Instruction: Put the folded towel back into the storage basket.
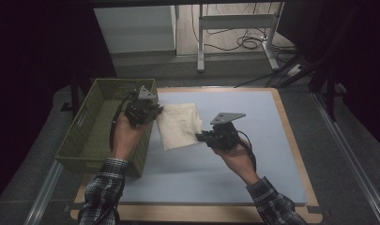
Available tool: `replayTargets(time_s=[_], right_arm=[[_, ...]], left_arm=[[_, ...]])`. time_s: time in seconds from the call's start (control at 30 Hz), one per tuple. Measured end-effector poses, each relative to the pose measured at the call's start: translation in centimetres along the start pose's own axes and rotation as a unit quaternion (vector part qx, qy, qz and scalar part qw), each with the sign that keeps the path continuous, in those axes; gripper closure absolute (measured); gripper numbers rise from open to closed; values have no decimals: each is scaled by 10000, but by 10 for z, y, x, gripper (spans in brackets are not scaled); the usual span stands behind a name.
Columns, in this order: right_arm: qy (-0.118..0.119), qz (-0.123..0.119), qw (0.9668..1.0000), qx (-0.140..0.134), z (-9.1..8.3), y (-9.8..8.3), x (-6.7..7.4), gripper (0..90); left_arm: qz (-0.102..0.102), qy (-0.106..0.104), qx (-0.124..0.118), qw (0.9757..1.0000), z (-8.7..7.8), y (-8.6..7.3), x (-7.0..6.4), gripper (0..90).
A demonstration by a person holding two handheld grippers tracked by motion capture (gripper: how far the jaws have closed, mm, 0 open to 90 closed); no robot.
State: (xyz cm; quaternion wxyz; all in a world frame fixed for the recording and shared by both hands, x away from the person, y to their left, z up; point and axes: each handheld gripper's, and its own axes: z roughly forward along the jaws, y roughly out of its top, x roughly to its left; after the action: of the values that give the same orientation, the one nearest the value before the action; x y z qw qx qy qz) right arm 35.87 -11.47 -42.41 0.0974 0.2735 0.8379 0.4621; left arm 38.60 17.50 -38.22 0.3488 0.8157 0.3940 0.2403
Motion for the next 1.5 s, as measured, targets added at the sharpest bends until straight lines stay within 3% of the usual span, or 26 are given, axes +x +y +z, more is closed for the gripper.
replayTargets(time_s=[0.83,1.17,1.5], right_arm=[[247,-138,9994,-206,44,55,29,809],[449,-201,9986,-202,75,72,54,809],[612,-246,9978,-83,112,79,83,809]], left_arm=[[-288,617,-74,9977,-49,-14,53,817],[-428,936,-6,9947,-73,-33,76,818],[-594,1130,194,9916,-88,-64,96,818]])
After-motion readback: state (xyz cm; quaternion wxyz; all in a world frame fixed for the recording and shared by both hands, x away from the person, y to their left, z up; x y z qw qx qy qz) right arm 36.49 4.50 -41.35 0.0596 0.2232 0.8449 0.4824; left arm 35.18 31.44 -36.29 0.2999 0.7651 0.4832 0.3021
